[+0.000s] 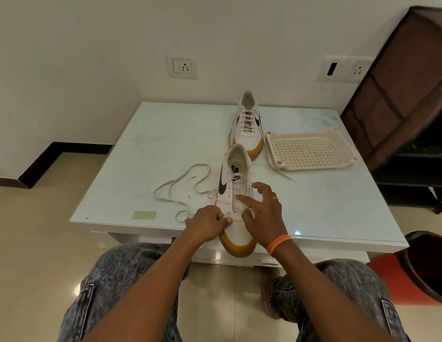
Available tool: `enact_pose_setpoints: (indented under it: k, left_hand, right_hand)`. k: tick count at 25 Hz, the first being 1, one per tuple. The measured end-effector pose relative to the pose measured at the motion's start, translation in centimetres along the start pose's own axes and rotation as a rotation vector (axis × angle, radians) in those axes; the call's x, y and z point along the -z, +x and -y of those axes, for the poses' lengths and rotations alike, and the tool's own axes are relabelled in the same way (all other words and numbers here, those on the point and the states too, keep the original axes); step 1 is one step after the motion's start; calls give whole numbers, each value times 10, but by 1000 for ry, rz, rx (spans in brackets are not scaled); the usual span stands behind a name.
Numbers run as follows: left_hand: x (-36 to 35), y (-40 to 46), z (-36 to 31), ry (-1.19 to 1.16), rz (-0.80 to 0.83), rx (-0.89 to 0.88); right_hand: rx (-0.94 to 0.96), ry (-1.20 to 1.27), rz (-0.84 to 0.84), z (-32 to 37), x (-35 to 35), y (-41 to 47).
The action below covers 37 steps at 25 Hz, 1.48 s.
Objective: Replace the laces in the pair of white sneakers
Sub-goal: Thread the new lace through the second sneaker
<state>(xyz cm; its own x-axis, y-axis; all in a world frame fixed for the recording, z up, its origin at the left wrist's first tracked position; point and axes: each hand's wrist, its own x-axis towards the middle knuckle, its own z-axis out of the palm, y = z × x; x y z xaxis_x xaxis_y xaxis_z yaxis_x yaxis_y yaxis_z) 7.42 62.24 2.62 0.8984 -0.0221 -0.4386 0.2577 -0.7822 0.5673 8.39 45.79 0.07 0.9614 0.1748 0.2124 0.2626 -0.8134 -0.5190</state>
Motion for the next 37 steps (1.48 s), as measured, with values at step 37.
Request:
enact_pose_setpoints:
  k: [37]
  left_hand:
    - [64,-39,-10,-600,-30,-262]
  right_hand:
    - [-168,247,-35,-8,30,-9]
